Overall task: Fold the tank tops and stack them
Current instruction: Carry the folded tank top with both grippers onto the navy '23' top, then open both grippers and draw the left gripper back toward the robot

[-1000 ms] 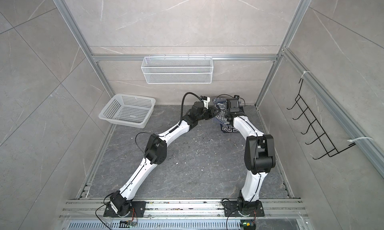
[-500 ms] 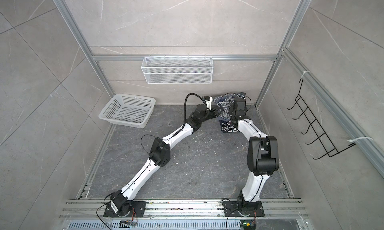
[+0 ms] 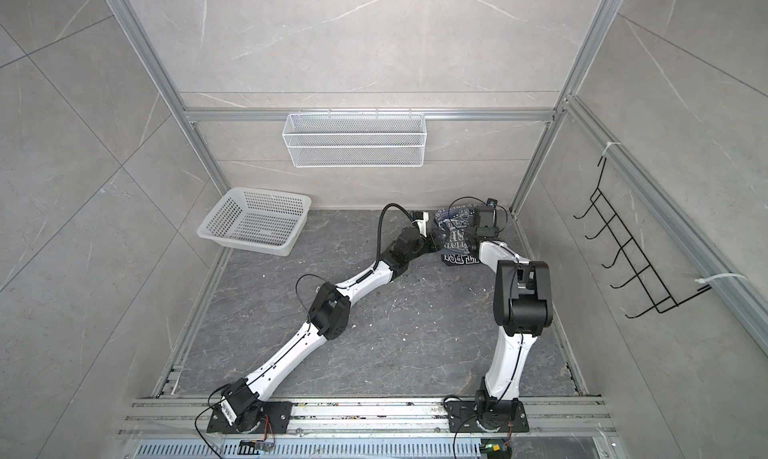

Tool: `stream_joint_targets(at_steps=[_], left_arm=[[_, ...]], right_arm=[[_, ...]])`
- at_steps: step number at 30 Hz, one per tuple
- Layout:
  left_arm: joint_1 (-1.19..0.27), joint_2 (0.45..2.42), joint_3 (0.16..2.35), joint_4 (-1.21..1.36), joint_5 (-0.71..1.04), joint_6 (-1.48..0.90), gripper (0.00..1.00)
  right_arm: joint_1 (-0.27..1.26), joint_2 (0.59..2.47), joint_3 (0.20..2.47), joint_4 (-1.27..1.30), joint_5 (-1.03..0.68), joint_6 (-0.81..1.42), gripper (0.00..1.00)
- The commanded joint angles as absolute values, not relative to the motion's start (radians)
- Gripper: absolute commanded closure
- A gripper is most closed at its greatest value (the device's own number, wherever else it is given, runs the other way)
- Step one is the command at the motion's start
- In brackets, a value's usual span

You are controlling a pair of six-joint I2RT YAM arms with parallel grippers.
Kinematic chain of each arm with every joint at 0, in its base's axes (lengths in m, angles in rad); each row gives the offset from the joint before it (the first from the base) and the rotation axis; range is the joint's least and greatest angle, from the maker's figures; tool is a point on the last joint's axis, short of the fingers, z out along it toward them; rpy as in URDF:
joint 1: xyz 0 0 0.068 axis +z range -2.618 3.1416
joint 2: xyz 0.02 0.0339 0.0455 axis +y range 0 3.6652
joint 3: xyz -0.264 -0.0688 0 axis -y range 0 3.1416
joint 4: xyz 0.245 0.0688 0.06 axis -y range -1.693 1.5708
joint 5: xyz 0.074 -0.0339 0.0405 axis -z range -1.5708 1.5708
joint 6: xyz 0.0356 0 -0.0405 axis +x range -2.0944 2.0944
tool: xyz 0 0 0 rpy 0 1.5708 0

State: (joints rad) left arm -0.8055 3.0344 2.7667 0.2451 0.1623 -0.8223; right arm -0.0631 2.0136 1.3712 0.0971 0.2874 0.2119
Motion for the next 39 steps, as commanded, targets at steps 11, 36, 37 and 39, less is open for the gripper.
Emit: stream_joint_targets(at_steps=[11,36,37,39], left_arm=[[-0.816,2.693,2.397,0.261,0.126,-0.742,0.35],[-0.817,1.776,1.144,0.437,-0.096,-0.549,0.00],[-0.815,1.749,1.107,0.441,-0.107,-0.541,0.00],[-0.810,1.685,1.041,0.436,-0.134,-0.523,0.00]], right_arm=[[-0.106,2.109,1.665,-0.258,0.269,0.287,0.44],[-0.120,1.997,1.495,-0.133,-0.134,0.339,0.22],[-0.126,2.025,1.521,-0.152,-0.133,0.349,0.22],[-0.143,2.080,1.576,-0.191,-0.142,0.372,0.22]])
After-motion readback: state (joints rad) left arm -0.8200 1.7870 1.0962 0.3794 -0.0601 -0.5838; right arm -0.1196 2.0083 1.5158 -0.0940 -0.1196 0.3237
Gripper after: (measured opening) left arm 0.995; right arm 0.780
